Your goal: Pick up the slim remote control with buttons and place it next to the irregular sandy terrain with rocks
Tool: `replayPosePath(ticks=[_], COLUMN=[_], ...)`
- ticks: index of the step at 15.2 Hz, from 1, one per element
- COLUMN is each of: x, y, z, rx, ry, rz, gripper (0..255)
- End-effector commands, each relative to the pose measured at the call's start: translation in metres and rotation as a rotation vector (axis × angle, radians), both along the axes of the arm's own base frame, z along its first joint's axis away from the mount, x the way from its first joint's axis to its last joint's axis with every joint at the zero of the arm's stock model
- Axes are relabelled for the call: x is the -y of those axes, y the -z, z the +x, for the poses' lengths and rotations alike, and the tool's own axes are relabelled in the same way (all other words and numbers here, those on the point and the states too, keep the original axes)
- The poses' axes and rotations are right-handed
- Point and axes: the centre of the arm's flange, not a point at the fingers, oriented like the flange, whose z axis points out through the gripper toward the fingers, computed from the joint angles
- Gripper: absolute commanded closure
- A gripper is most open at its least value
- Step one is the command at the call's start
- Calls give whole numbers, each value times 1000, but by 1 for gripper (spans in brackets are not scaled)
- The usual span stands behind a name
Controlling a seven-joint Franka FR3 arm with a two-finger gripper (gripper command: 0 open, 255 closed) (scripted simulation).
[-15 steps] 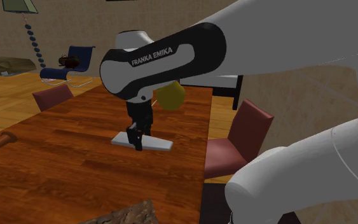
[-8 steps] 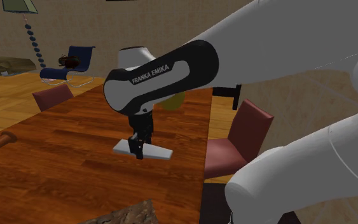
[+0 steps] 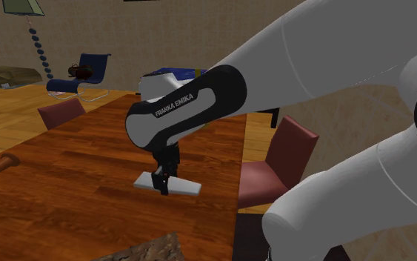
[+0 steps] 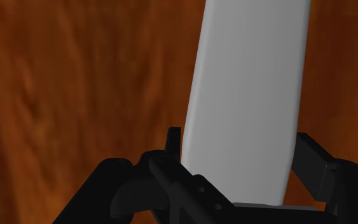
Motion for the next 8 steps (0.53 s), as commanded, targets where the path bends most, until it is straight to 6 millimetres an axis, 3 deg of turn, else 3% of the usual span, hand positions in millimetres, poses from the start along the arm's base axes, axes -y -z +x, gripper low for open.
replayPosePath(ticks=[1, 6, 7, 8], x=[0, 0, 0, 0], y=[2, 2, 2, 2], z=[1, 1, 1, 1], rx=[0, 0, 0, 0], ry=[0, 0, 0, 0], rz=[1, 1, 1, 1], gripper=[255, 255, 0, 0])
